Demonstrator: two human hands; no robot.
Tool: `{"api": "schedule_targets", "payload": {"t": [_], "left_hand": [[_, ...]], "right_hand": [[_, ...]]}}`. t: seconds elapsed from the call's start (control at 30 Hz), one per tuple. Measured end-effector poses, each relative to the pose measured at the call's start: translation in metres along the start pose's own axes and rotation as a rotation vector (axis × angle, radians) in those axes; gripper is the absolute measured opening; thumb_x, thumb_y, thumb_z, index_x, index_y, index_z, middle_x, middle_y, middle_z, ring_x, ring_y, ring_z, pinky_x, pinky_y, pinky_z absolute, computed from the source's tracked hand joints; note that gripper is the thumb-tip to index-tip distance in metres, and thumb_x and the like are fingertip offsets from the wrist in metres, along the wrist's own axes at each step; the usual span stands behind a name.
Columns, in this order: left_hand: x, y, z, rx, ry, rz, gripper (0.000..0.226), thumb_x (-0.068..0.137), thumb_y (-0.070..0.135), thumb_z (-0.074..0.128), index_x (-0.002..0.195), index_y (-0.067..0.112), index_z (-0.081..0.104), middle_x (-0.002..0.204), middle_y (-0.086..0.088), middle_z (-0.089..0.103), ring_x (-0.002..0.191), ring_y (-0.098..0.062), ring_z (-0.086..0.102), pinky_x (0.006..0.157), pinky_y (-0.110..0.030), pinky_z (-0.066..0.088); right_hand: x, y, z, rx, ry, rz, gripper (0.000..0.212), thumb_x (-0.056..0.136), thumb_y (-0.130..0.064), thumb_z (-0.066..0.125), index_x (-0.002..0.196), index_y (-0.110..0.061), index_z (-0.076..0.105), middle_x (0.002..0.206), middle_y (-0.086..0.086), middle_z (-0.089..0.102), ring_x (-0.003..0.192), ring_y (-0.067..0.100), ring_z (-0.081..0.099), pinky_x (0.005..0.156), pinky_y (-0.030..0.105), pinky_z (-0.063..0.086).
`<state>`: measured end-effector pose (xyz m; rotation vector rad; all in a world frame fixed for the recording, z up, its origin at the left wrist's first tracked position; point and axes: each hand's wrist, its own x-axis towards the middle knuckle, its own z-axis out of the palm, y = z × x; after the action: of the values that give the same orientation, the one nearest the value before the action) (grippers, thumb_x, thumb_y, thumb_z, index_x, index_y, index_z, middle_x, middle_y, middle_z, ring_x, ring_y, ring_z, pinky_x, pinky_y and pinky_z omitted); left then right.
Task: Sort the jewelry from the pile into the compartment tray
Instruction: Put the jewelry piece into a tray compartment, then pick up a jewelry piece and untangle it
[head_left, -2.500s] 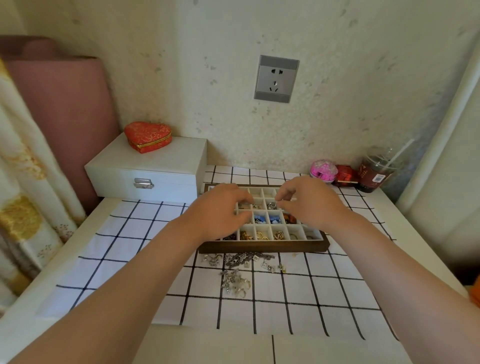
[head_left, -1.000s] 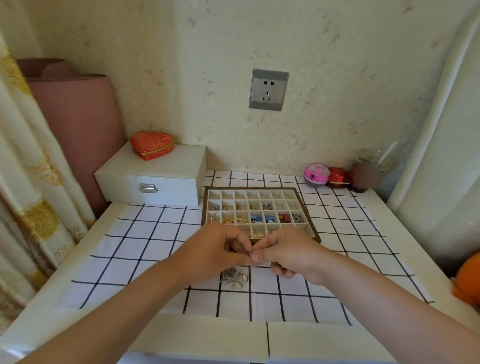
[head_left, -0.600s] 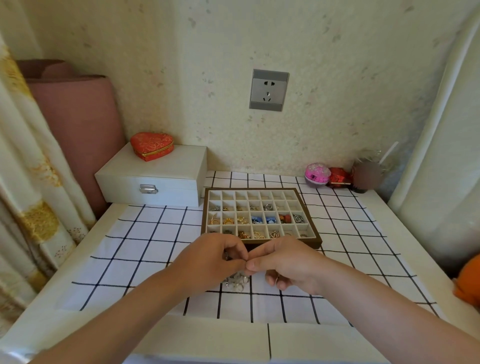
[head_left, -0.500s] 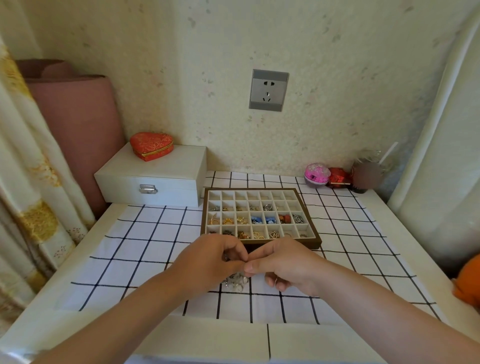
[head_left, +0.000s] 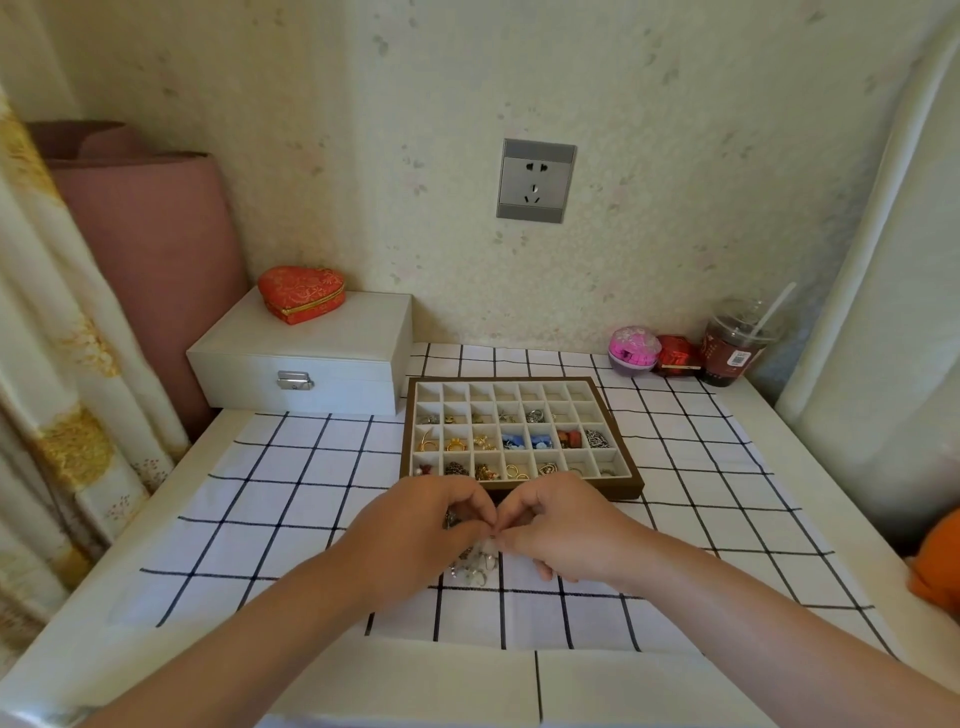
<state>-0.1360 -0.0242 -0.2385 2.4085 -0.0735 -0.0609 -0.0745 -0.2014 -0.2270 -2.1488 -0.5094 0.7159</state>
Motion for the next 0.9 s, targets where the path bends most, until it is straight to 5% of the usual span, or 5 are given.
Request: {"api": "schedule_targets", "payload": {"t": [0.13,0.47,0.7,0.9], "left_hand": [[0.006,0.0,-0.002,-0.138,0.039,-0.005,0.011,0.09,0.028,0.07,0.085,0.037,0.069,0.077,0.02,0.066,0.075,0.002,0.061,0.071,-0.016,0.048],[0.02,0.011,-0.017,-0.287,0.104,-0.071,0.012,0.095,0.029,0.062,0.088,0.02,0.069,0.056,0.019,0.059,0.049,0.007,0.05,0.049,-0.007,0.038],[0.046,0.022,-0.04,-0.508,0.092,-0.006,0.01,0.093,0.021,0.066,0.103,0.021,0.067,0.075,0.01,0.071,0.059,-0.007,0.057,0.052,-0.011,0.042],[0.081,0.043,-0.049,-0.518,0.189,0.064,0.01,0.087,0.012,0.073,0.097,0.015,0.073,0.075,0.008,0.072,0.055,-0.003,0.058,0.056,-0.013,0.046]], "right_hand": [[-0.001,-0.001,0.004,0.188,-0.065,-0.035,0.018,0.087,-0.015,0.075,0.104,-0.019,0.075,0.081,0.002,0.073,0.055,0.013,0.058,0.042,0.022,0.04],[0.007,-0.006,0.003,0.318,0.273,-0.147,0.001,0.087,-0.016,0.076,0.087,-0.017,0.076,0.067,-0.003,0.071,0.045,0.011,0.053,0.044,0.019,0.044],[0.017,-0.023,-0.041,0.307,0.187,-0.178,0.01,0.092,-0.021,0.071,0.098,-0.015,0.075,0.088,0.001,0.077,0.051,0.012,0.054,0.042,0.019,0.038],[0.037,-0.029,-0.084,0.393,0.204,-0.137,0.018,0.097,-0.026,0.064,0.103,-0.012,0.074,0.084,-0.001,0.074,0.052,0.012,0.051,0.044,0.021,0.035]]}}
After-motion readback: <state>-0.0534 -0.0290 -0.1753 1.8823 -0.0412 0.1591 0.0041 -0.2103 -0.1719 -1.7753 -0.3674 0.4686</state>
